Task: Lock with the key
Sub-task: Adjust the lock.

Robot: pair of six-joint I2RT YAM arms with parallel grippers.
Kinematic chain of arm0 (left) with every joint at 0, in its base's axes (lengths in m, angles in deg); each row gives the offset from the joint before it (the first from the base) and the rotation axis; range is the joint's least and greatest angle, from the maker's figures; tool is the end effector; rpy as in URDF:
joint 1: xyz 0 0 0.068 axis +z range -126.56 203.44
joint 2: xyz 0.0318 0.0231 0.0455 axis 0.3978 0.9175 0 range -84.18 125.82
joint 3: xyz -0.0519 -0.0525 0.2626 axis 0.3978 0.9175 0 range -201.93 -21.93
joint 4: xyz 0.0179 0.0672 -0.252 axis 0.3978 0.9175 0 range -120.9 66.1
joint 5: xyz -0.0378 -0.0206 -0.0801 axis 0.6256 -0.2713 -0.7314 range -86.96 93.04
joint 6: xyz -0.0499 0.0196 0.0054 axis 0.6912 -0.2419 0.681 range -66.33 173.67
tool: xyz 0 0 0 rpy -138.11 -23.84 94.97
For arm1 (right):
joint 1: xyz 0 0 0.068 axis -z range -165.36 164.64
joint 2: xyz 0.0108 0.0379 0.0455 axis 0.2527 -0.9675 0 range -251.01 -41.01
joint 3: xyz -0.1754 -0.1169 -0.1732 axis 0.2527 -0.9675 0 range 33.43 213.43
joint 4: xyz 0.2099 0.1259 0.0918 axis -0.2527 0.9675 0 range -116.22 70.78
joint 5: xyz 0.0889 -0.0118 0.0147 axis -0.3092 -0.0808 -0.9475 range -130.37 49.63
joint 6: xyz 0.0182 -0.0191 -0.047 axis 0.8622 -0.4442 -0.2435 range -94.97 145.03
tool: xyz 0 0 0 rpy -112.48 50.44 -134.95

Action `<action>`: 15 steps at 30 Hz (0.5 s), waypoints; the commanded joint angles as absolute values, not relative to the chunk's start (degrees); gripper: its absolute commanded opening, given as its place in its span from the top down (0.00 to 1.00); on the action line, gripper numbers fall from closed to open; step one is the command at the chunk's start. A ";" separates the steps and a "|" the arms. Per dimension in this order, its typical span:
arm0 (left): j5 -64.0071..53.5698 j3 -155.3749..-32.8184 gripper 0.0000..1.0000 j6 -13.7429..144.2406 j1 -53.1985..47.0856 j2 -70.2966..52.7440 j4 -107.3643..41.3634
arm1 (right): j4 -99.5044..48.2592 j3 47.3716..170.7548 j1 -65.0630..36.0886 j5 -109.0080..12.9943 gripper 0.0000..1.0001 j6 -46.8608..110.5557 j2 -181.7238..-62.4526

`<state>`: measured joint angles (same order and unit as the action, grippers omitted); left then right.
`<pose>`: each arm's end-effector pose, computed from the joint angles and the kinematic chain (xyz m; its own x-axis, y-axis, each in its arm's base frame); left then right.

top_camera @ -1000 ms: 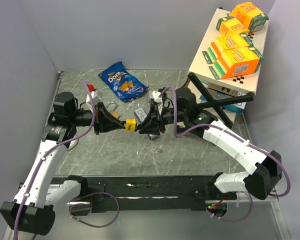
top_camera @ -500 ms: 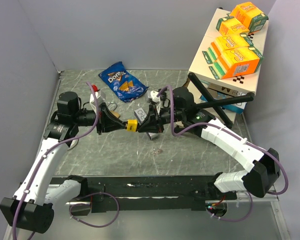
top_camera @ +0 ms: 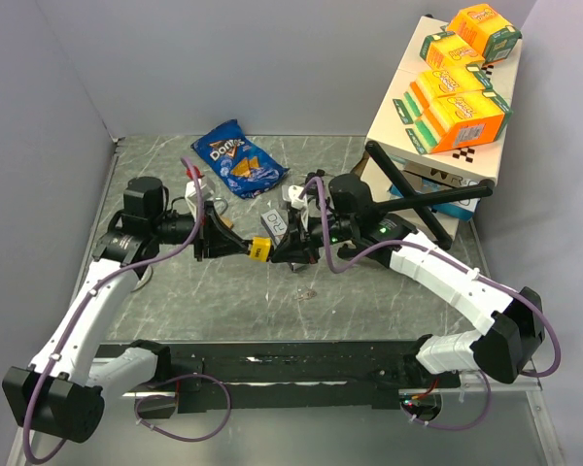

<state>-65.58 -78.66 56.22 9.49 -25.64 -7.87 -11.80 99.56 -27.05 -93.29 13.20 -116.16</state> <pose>0.1938 -0.0824 0.3544 -0.4476 0.0945 -0.8892 0.8890 0.1544 -0.4311 0.1986 0.2150 0.3516 -0.0964 -0.2515 -0.9631 -0.9884 -0.0901 0.1225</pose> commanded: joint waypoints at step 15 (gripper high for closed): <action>-54.53 -79.59 0.99 44.62 -1.25 -19.94 0.92 | -24.02 106.20 -30.27 -95.74 0.98 16.07 -119.32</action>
